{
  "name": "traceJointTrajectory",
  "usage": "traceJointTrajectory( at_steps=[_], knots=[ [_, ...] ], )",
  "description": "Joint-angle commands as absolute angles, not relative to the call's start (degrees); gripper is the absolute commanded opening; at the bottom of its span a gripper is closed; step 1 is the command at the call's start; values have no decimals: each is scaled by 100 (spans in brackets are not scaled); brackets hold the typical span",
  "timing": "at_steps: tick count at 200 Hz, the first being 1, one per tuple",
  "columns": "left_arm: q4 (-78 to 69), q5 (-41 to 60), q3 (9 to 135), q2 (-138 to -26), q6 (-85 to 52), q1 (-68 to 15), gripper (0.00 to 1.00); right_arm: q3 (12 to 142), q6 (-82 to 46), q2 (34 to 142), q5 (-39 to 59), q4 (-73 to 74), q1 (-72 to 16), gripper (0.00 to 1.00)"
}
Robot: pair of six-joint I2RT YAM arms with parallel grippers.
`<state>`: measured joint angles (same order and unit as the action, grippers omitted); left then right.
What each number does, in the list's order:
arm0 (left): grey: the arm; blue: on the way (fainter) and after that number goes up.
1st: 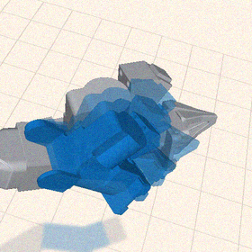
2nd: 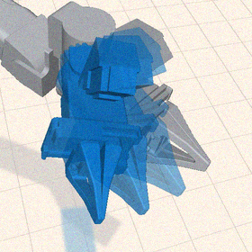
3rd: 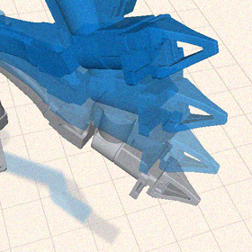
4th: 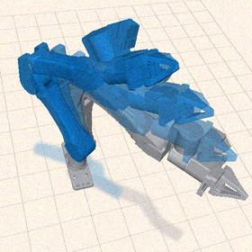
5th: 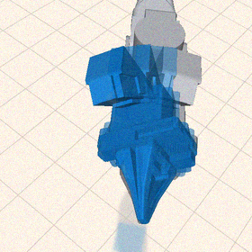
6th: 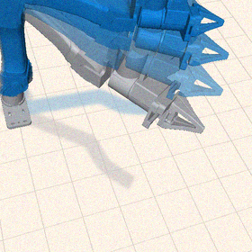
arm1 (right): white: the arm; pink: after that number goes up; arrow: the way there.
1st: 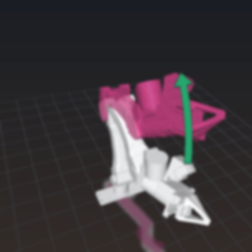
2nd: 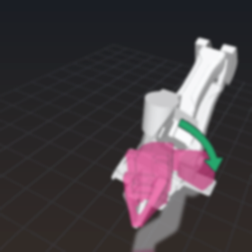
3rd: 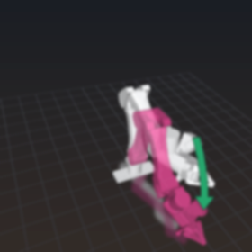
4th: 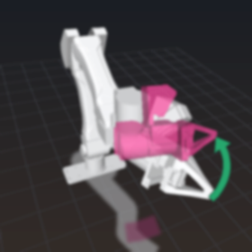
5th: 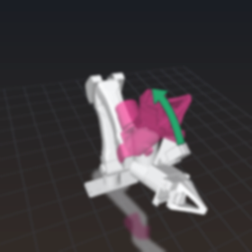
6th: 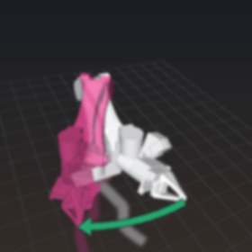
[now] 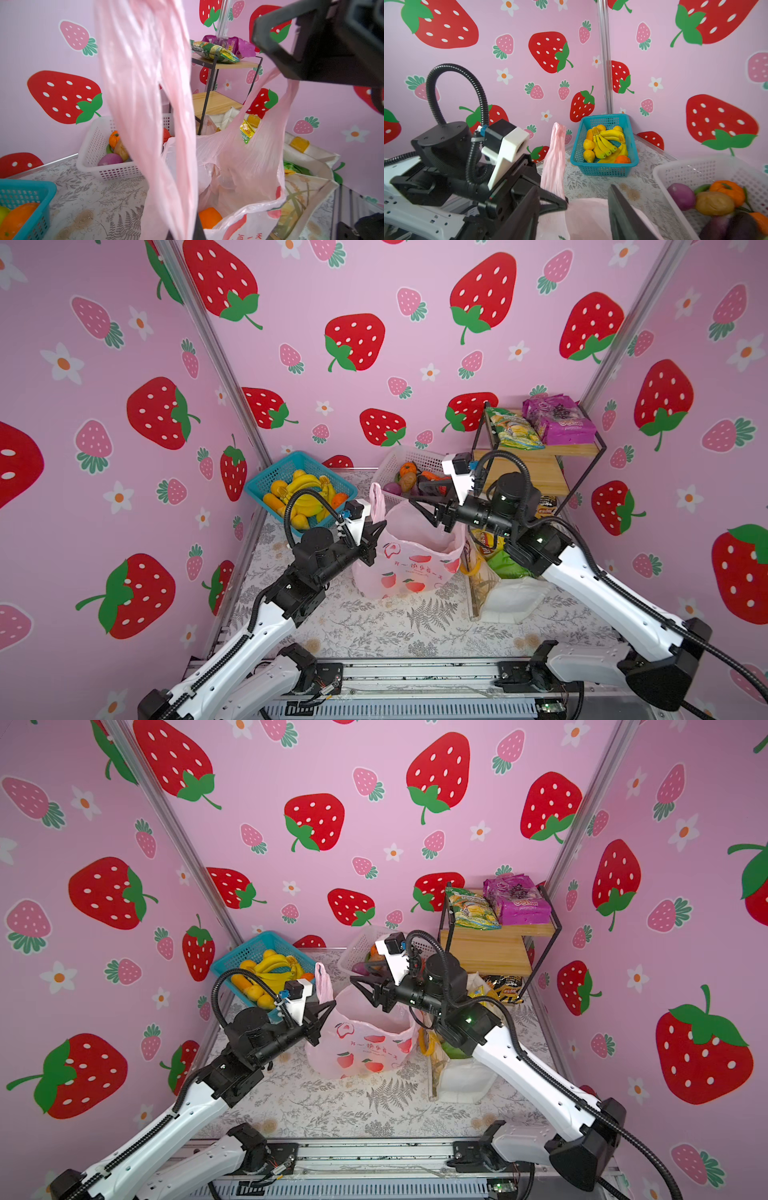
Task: Place the mixed food into the grocery bags and tie them
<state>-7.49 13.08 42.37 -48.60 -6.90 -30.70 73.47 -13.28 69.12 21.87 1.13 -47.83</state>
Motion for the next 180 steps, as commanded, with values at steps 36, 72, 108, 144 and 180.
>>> traceJointTrajectory(
  at_steps=[36,72,108,144,180],
  knots=[
    [-1809,3244,3969,-4771,-1992,-2295,0,7165,-75,6727,3310,244,-4786,69],
    [-1788,3732,3979,-4833,-1815,-2274,0,7677,-814,7675,3956,966,-4822,70],
    [-1877,3622,3959,-4891,-1927,-2271,0,7601,-739,8002,3677,971,-4984,69],
    [-2226,3639,3866,-4966,-2193,-2276,0,6713,-431,7585,3245,1362,-4992,70],
    [-2281,3598,3834,-4894,-2204,-2272,0,6118,-200,7301,3057,1612,-4984,70]
  ],
)
